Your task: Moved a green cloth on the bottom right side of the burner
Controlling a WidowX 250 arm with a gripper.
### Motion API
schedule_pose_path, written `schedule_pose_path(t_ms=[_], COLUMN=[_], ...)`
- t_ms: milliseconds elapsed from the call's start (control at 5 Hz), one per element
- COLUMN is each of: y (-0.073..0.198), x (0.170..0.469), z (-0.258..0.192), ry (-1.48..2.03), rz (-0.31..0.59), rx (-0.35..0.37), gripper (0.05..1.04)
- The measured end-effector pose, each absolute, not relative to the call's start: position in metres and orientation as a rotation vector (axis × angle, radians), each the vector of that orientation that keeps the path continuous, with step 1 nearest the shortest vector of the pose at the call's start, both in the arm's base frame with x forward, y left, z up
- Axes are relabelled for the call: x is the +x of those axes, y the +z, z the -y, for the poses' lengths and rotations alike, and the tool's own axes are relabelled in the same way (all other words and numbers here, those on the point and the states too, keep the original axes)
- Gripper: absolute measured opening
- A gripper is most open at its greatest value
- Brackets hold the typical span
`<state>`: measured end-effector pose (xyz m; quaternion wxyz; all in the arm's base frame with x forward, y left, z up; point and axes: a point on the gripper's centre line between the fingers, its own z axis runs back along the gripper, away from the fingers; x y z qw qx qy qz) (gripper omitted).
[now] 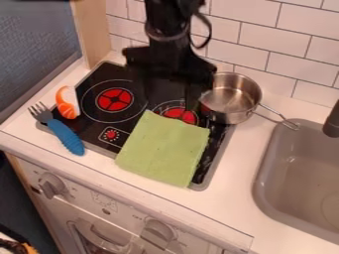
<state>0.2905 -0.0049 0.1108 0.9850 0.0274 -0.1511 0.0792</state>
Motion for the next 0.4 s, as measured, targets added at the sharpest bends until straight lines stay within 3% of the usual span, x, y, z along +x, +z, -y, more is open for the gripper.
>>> schedule_pose_path(t_ms=[400], y=[0.1254], x=[0.2919], z=[0.0067], ry=[0.153], rz=[0.327], rx=[0.042], gripper=[1.001])
